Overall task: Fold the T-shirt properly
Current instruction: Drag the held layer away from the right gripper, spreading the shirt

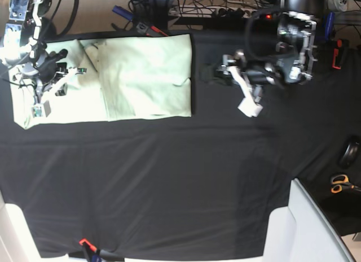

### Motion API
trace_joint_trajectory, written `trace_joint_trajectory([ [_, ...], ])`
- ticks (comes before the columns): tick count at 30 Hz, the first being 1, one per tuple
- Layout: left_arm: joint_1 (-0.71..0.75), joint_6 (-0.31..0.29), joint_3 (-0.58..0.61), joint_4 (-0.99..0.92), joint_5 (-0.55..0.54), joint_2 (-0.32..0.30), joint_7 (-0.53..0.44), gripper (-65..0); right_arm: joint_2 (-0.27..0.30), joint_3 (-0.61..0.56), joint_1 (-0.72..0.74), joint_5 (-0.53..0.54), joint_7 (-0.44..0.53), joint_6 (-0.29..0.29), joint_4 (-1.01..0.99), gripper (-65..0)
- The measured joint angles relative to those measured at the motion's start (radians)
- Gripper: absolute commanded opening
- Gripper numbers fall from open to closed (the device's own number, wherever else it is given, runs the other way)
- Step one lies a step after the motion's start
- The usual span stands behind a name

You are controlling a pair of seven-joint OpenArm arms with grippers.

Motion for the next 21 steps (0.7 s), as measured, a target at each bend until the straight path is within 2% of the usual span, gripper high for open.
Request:
trace_joint_trajectory([
  [2, -0.020, -0.008, 0.009, -0.079, 0.018, 0.025, -0.001, -27.0, 0.024, 0.000, 0.002, 0.003, -0.003, 0.001, 0.000, -64.9],
  [6, -0.082, -0.019, 0.090, -0.173, 0.001, 0.032, -0.003, -27.0, 0.043, 0.000, 0.004, 0.009, 0.003, 0.004, -0.030, -64.9],
  [14, -0.107, -0.014, 0.107, -0.195, 0.018, 0.102, -0.006, -27.0, 0.046, 0.000, 0.004, 0.003, 0.004, 0.003, -0.044, -64.9],
  [18, -0.137, -0.002, 0.184, -0.196, 0.031, 0.110, -0.010, -27.2, 0.046, 0.001, 0.004, 0.003, 0.005, 0.002, -0.044, -64.9],
  [21, -0.137, -0.002, 0.196, -0.226, 0.021, 0.132, -0.011, -27.7, 0.046, 0.003, 0.003, 0.003, 0.005, 0.003, -0.044, -64.9],
])
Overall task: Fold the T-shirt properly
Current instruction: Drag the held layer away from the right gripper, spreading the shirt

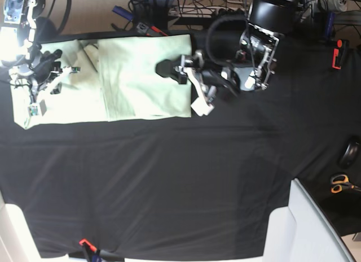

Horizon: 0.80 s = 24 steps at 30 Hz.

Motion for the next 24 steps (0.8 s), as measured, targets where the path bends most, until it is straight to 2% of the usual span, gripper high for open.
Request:
trace_joint_trajectory([
  [3, -0.010, -0.016, -0.004, -0.048, -0.011, 0.008, -0.016, -28.7, 0.000, 0.006, -0.004, 0.000, 0.000, -0.002, 0.000, -64.9],
  [5, -0.011, -0.015, 0.003, -0.061, -0.011, 0.008, -0.075, -35.6, -0.001, 0.006, -0.005, 0.000, 0.000, 0.000, 0.000, -64.9],
  [8, -0.011, -0.014, 0.003, -0.075, -0.025, 0.010, -0.112, -50.2, 0.000, 0.006, -0.005, 0.000, 0.000, 0.000, 0.000, -64.9],
  [9, -0.011, -0.017, 0.003, -0.081, -0.034, 0.009, -0.122, -53.2, 0.000, 0.006, -0.005, 0.000, 0.000, 0.000, 0.000, -64.9],
  [10, -0.011, -0.017, 0.003, -0.086, -0.043, 0.007, -0.128, -55.6, 0.000, 0.006, -0.005, 0.000, 0.000, 0.000, 0.000, -64.9],
  [14, -0.018, -0.020, 0.003, -0.093, -0.029, 0.007, -0.144, -57.6, 0.000, 0.006, -0.005, 0.000, 0.000, 0.000, 0.000, -64.9],
  [16, -0.025, -0.028, 0.002, -0.094, 0.029, 0.017, -0.154, -65.0, 0.001, 0.006, -0.006, 0.000, 0.004, 0.000, 0.000, -64.9],
  [19, -0.034, -0.027, -0.005, -0.098, 0.097, 0.036, -0.180, -65.0, 0.000, 0.006, -0.007, 0.000, 0.027, 0.000, 0.000, -64.9],
  [24, -0.027, -0.039, -0.083, -0.102, 0.109, 0.052, -0.220, -65.0, 0.002, 0.006, -0.008, 0.000, 0.034, 0.000, 0.000, -64.9],
])
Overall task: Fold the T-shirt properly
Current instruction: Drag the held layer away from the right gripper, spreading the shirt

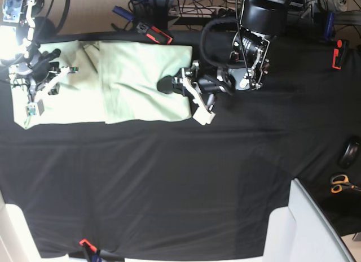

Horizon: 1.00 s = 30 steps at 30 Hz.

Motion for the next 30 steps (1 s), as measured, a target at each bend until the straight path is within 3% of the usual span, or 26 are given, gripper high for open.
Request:
trace_joint_trajectory([
  [6, -0.021, 0.044, -0.061, -0.003, 0.021, -0.001, 0.008, -65.0, -0.002, 0.000, 0.002, 0.001, 0.000, 0.000, 0.000, -64.9],
  [12, -0.032, 0.054, -0.080, -0.005, 0.043, -0.074, -0.005, -65.0, -0.003, 0.001, 0.006, 0.000, 0.000, 0.000, 0.000, -64.9],
  [22, -0.008, 0.075, -0.117, 0.054, 0.056, -0.143, 0.001, -65.0, -0.003, 0.001, 0.006, 0.000, 0.000, 0.000, 0.000, -64.9],
  [30, 0.037, 0.091, -0.269, 0.179, 0.093, -0.166, 0.143, -65.0, -0.005, 0.001, 0.010, 0.000, 0.000, 0.000, 0.000, -64.9],
])
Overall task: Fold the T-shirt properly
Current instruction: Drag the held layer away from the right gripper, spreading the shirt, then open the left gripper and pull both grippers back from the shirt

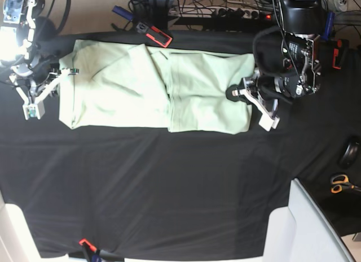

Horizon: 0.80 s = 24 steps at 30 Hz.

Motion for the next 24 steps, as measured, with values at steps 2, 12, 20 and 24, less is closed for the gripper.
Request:
trace_joint_trajectory([
  [2, 0.001, 0.008, -0.002, 0.013, -0.003, 0.000, 0.000, -65.0, -0.016, 0.006, 0.011, -0.002, 0.000, -0.003, 0.000, -64.9],
  [12, 0.008, 0.167, 0.005, 0.014, -0.011, -0.007, 0.004, -50.9, -0.027, 0.005, 0.018, 0.000, -0.001, 0.000, 0.000, -64.9],
  [20, 0.042, 0.174, -0.001, 0.090, -0.012, -0.055, 0.010, -27.7, -0.027, 0.006, 0.018, 0.000, -0.001, 0.000, 0.000, -64.7],
  [24, 0.066, 0.171, -0.060, 0.203, -0.002, -0.089, 0.096, -21.0, -0.027, 0.006, 0.032, 0.000, -0.008, 0.000, 0.000, -64.3],
])
